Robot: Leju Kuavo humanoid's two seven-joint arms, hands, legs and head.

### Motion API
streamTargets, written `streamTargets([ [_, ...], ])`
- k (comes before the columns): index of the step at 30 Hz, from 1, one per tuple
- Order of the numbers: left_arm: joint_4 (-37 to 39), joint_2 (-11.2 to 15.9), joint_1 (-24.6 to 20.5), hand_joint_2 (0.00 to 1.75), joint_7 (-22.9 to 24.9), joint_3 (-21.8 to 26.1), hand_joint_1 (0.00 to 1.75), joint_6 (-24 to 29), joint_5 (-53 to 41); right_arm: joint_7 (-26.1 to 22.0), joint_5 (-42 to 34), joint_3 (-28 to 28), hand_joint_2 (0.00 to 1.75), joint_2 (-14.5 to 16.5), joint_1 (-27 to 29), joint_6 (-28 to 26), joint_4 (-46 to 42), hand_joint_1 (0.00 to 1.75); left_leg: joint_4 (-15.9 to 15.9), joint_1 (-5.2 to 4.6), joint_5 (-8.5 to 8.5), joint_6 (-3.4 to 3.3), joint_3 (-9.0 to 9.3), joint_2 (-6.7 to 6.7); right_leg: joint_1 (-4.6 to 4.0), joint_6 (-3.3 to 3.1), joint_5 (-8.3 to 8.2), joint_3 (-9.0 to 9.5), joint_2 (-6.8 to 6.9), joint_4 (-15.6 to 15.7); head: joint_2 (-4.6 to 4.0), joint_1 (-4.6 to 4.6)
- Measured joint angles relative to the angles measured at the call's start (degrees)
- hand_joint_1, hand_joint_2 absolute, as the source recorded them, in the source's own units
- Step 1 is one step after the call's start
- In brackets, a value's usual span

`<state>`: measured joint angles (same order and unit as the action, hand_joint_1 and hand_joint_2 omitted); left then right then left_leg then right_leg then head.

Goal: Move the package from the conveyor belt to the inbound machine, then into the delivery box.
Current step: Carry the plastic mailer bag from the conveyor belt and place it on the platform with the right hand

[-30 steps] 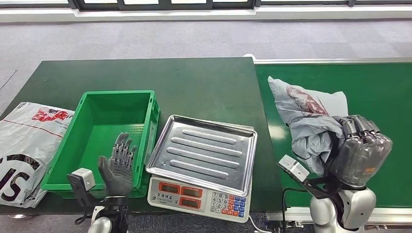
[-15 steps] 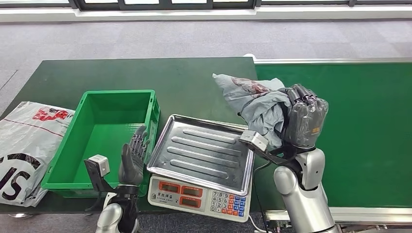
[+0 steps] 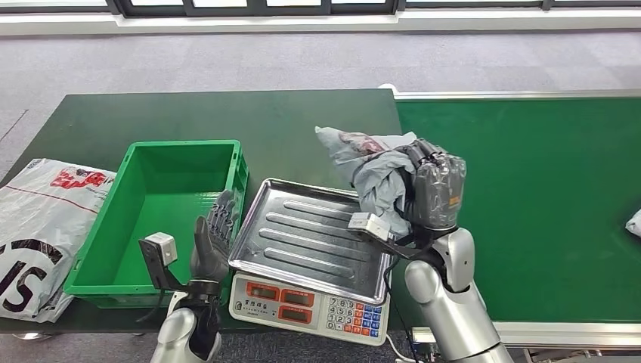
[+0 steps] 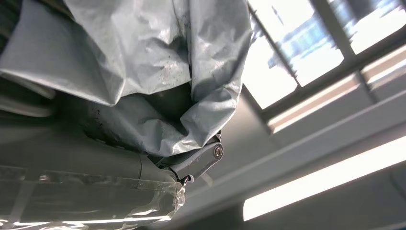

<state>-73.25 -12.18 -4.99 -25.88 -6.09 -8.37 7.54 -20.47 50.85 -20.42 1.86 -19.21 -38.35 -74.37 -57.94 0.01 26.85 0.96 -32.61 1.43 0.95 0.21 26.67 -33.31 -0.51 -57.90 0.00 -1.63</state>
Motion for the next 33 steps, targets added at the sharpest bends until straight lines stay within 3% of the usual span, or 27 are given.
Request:
streamTargets([
  [5, 2.05, -0.04, -1.62, 0.00, -1.38, -0.94, 0.00, 0.93, 0.66, -1.26, -3.05, -4.67, 1.75, 2.39, -1.05, 1.15, 6.12, 1.75, 0.01, 0.03, -0.03, 0.02, -0.05, 0.15, -0.02, 0.00, 0.01, 0.01, 0.12, -0.01, 0.00, -0.01],
  [8, -0.27, 0.09, -1.22, 0.00, -5.44, -0.70, 0.00, 6.47, 0.56, -1.46, -3.49, -6.53, 1.75, 3.74, -0.74, 2.28, 8.76, 1.75, 0.01, 0.10, -0.04, 0.03, -0.12, 0.08, -0.08, -0.03, -0.01, -0.07, 0.09, -0.03, 0.00, -0.01],
  [11, -5.36, 0.35, -0.08, 0.00, -5.82, 0.39, 0.00, 9.87, 0.52, -1.32, -3.46, -7.67, 1.75, 4.54, 0.52, 2.78, 9.99, 1.75, 0.01, 0.11, -0.03, 0.04, -0.19, 0.09, -0.10, -0.06, -0.03, -0.14, 0.09, -0.03, 0.00, -0.01],
  [20, -11.89, 0.48, 2.80, 0.00, -5.50, 1.53, 0.00, 10.52, -0.61, 1.40, -0.73, -8.69, 1.75, 5.61, 3.46, 6.33, 8.76, 1.72, 0.00, 0.11, -0.02, 0.04, -0.33, 0.10, -0.09, -0.06, -0.02, -0.29, 0.09, -0.02, 0.00, 0.00],
  [24, -12.88, 0.49, 3.26, 0.00, -5.41, 1.54, 0.00, 10.62, -0.74, 3.50, 1.19, -8.69, 1.75, 5.62, 4.79, 9.28, 7.34, 0.00, 0.00, 0.11, -0.02, 0.04, -0.33, 0.10, -0.10, -0.06, -0.02, -0.29, 0.10, -0.02, 0.00, -0.01],
  [29, -13.62, 0.64, 4.23, 0.00, -5.33, 1.54, 0.00, 10.75, -1.04, 6.10, 2.18, -8.69, 1.75, 5.55, 7.03, 13.47, 4.20, 0.00, 0.00, 0.12, -0.02, 0.05, -0.33, 0.08, -0.10, -0.06, -0.02, -0.31, 0.09, -0.02, 0.00, -0.01],
  [33, -13.91, 0.81, 4.87, 0.00, -5.37, 1.54, 0.00, 10.70, -1.50, 5.92, -1.21, -8.69, 1.75, 5.06, 9.23, 16.86, -0.81, 0.00, 0.00, 0.11, -0.02, 0.05, -0.34, 0.07, -0.10, -0.06, -0.02, -0.33, 0.09, -0.02, 0.00, -0.01],
])
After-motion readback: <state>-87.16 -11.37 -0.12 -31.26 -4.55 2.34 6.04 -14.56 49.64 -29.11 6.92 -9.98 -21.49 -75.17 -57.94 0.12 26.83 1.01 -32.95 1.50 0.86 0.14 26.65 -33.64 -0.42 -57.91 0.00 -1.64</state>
